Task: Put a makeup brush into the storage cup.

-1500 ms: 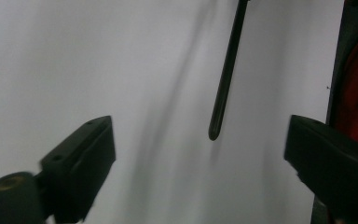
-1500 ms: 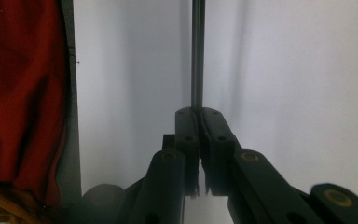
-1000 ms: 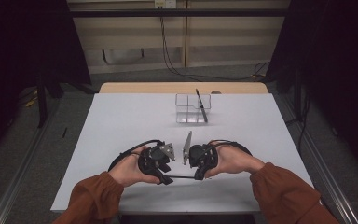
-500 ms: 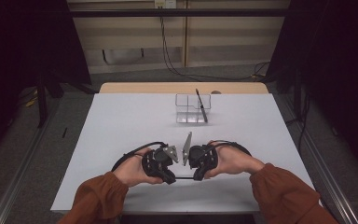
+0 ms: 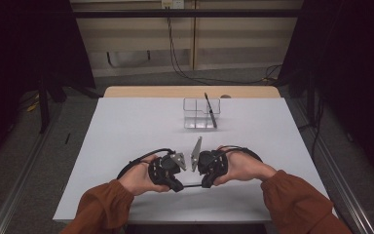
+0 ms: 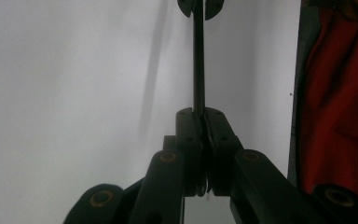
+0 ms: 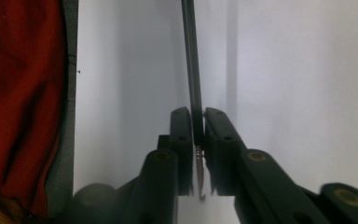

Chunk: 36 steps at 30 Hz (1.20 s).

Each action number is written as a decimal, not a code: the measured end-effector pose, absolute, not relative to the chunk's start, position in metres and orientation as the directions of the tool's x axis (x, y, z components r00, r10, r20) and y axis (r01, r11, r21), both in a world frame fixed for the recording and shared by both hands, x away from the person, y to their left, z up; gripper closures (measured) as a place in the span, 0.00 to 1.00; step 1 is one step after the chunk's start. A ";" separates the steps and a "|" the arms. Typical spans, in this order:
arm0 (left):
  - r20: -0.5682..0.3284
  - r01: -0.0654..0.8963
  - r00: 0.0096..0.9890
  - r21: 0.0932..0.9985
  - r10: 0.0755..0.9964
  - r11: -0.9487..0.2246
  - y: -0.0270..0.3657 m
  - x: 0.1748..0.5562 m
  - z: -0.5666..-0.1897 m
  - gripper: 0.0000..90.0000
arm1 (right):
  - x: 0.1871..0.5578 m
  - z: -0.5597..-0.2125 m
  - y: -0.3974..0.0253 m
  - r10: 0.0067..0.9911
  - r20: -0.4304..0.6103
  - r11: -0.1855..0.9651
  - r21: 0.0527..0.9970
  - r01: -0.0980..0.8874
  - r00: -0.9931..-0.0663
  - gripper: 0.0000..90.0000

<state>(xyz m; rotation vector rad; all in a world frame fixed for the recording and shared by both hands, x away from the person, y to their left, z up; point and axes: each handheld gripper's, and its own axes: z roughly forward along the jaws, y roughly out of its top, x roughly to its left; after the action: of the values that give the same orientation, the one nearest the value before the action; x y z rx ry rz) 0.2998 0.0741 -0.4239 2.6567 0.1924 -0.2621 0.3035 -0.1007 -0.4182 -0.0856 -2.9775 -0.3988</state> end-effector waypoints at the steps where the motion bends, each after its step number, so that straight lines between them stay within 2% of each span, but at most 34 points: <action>1: -0.213 0.181 0.972 0.434 0.095 -0.883 0.074 0.300 -0.424 0.95 | 0.303 -0.418 -0.101 0.035 0.146 0.962 0.262 0.073 -0.989 0.89; 5: -0.211 0.189 0.972 0.435 0.105 -0.880 0.074 0.300 -0.424 0.95 | 0.303 -0.415 -0.101 0.040 0.136 0.955 0.285 0.078 -0.990 0.82; 13: -0.227 0.203 0.968 0.452 0.108 -0.869 0.077 0.300 -0.425 0.95 | 0.304 -0.415 -0.107 0.063 0.132 0.940 0.326 0.104 -0.989 0.77; 18: -0.216 0.211 0.969 0.489 0.117 -0.847 0.076 0.299 -0.424 0.95 | 0.304 -0.416 -0.108 0.070 0.130 0.925 0.364 0.113 -0.989 0.64; 28: -0.221 0.228 0.966 0.496 0.132 -0.838 0.081 0.298 -0.423 0.95 | 0.303 -0.414 -0.123 0.141 0.131 0.893 0.411 0.184 -0.981 0.40; 36: -0.212 0.237 0.966 0.514 0.146 -0.824 0.087 0.298 -0.425 0.95 | 0.306 -0.415 -0.140 0.187 0.135 0.859 0.458 0.229 -0.973 0.31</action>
<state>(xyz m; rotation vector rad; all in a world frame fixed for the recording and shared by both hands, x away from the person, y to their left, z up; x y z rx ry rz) 0.2979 0.0867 -0.4248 2.5526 0.2702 -0.2192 0.3057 -0.1402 -0.4149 -0.3301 -2.9462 -0.7419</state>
